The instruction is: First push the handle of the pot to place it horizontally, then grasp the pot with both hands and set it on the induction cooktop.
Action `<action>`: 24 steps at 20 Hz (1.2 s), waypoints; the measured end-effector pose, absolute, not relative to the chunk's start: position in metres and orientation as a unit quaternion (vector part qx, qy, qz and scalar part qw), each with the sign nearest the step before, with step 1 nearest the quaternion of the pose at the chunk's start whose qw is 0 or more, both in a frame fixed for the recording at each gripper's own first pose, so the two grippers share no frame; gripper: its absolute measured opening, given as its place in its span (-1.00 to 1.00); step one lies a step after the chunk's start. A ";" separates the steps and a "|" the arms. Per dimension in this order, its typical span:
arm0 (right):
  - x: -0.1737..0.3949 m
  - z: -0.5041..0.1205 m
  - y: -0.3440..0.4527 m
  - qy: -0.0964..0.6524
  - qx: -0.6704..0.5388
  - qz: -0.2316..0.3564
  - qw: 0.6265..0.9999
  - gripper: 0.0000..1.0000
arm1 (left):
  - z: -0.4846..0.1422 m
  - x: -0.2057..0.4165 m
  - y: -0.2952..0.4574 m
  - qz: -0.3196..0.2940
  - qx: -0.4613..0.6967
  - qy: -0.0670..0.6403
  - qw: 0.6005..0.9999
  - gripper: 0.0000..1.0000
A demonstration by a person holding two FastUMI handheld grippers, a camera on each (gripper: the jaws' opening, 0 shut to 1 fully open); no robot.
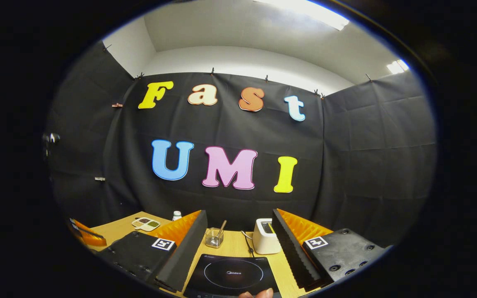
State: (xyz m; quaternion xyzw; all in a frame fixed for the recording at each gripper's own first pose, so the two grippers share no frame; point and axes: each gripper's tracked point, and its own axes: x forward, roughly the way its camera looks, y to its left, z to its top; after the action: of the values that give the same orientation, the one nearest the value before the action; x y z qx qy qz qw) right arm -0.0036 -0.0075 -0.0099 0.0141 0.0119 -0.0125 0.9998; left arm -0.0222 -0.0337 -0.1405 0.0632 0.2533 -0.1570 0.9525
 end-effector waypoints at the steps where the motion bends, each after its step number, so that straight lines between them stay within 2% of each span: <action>1: -0.003 -0.010 -0.009 0.014 0.017 -0.012 1.000 0.94 | -0.157 -0.027 -0.034 -0.164 0.067 0.283 0.943 -0.90; 7: 0.000 -0.017 -0.015 0.024 0.023 -0.018 0.999 0.95 | -0.229 -0.054 -0.039 -0.196 0.032 0.439 0.876 -0.90; 12: -0.001 -0.018 -0.019 0.026 0.022 -0.018 0.999 0.95 | -0.268 -0.058 -0.043 -0.209 0.016 0.514 0.832 -0.90; 24: -0.008 -0.029 -0.043 0.042 0.017 -0.031 0.998 0.95 | -0.329 -0.020 -0.055 -0.213 0.048 0.570 0.792 -0.90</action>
State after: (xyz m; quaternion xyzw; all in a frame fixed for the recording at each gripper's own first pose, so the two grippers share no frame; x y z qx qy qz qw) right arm -0.0083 -0.0426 -0.0290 0.0174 0.0422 -0.0311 0.9985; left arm -0.0195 -0.0548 -0.3292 0.0477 0.5699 -0.2133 0.7921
